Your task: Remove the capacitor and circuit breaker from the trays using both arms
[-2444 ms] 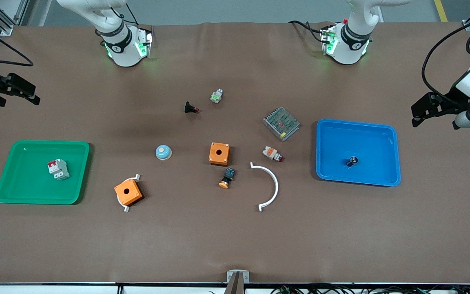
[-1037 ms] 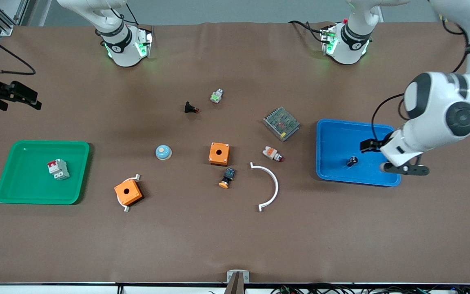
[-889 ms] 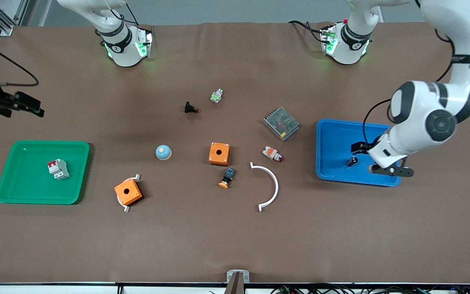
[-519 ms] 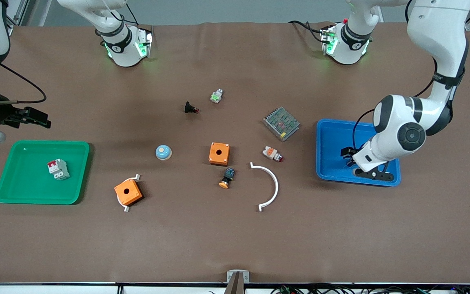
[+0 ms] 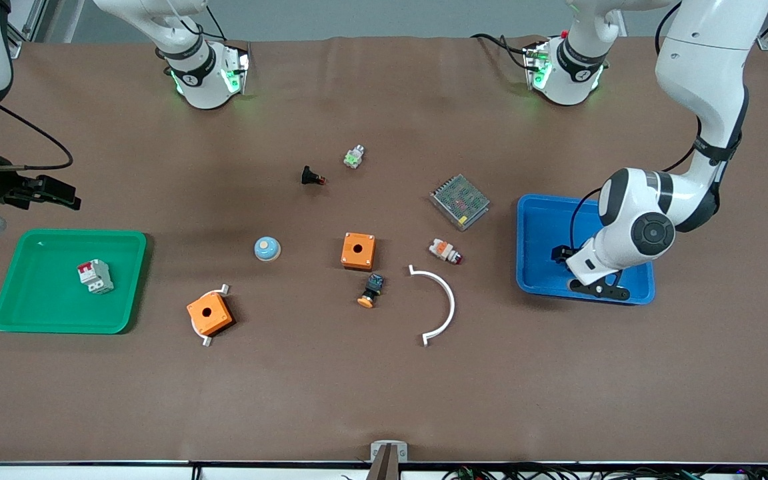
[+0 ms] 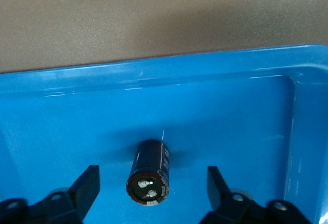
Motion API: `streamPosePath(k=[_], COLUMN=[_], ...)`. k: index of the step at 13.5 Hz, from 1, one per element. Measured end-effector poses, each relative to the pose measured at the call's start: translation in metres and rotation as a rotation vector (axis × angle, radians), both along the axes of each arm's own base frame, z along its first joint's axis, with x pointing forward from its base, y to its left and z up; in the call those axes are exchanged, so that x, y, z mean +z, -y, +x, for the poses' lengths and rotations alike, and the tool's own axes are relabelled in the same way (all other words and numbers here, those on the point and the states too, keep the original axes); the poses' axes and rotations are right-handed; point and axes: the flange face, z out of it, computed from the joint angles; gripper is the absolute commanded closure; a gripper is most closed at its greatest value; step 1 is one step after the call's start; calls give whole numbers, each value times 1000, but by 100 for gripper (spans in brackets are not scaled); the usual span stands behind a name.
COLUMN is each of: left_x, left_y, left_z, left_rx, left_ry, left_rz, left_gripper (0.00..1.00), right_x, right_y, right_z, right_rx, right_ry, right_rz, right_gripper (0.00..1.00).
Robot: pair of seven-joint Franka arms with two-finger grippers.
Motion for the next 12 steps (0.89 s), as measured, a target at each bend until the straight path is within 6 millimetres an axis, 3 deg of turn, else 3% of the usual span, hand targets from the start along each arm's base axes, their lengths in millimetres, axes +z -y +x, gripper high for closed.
streamPosePath(k=[1,6,9,12], left_x=[-1,-2,1,30], left_y=[-1,-3,-3,10], left_z=[-1,-2,1,24], left_rx=[1,4,5,13], left_ry=[-2,-6,3,83], left_rz=[0,2,1,-14], left_gripper=[47,91,99,99], right_x=[-9,-128,-191,-231], right_y=[3,47,64,71], right_z=[3,40,55,62], right_rx=[11,88,170,247], right_ry=[-2,-67,-88,-93], right_rz=[0,-29,-74,-95], right_gripper=[0,0,0,0])
